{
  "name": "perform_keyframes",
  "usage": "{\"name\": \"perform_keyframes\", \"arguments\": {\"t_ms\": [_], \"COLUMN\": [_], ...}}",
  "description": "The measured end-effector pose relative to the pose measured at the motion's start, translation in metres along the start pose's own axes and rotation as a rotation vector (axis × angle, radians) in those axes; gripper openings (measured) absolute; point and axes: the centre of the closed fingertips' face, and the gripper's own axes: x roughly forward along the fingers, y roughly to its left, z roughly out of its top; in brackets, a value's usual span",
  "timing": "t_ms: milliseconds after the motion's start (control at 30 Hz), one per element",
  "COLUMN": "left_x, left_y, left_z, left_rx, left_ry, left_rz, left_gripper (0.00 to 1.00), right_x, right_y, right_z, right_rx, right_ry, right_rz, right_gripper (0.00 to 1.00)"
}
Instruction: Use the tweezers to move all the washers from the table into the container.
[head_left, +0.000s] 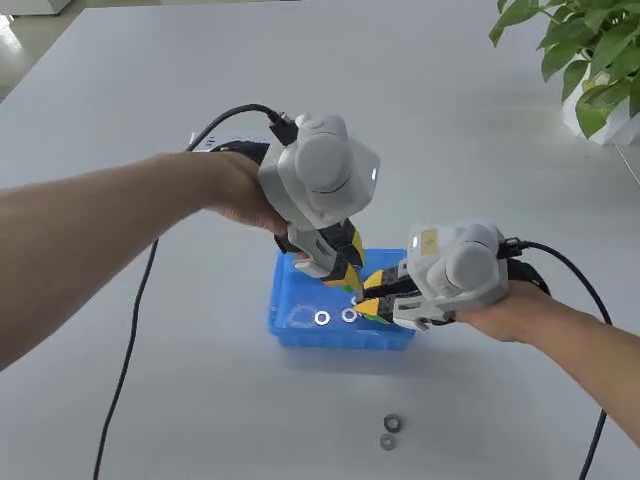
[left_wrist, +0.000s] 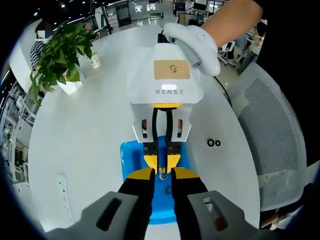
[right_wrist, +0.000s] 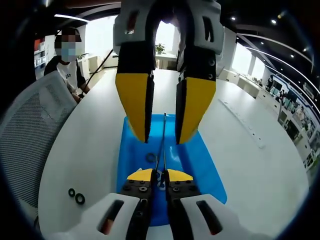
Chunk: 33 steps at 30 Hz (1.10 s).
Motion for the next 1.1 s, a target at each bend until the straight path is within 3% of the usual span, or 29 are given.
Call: {"name": "perform_keyframes", "arguments": {"t_ms": [333,433,1100], "left_x": [0.012,0.013,0.018], "left_y": [-0.001,0.000,0.001], "left_z": [-0.003,-0.009,-0.010], "left_rx": [0.029,0.052,0.074], "left_ry": [0.025,0.056,0.065], "left_rz": [-0.025,-0.026,-0.026], "left_gripper": [0.12,0.11,0.08], "right_x": [0.000,-0.001,-0.001], "right_y": [-0.001,-0.002,-0.001], "right_z": [0.000,-0.001,-0.001], "right_rx": [0.014,0.022,0.027], "right_ry": [-0.009,-0.015,-0.020], "right_rz": [-0.002,-0.004,-0.006], "right_gripper": [0.09,0.09,0.09]}}
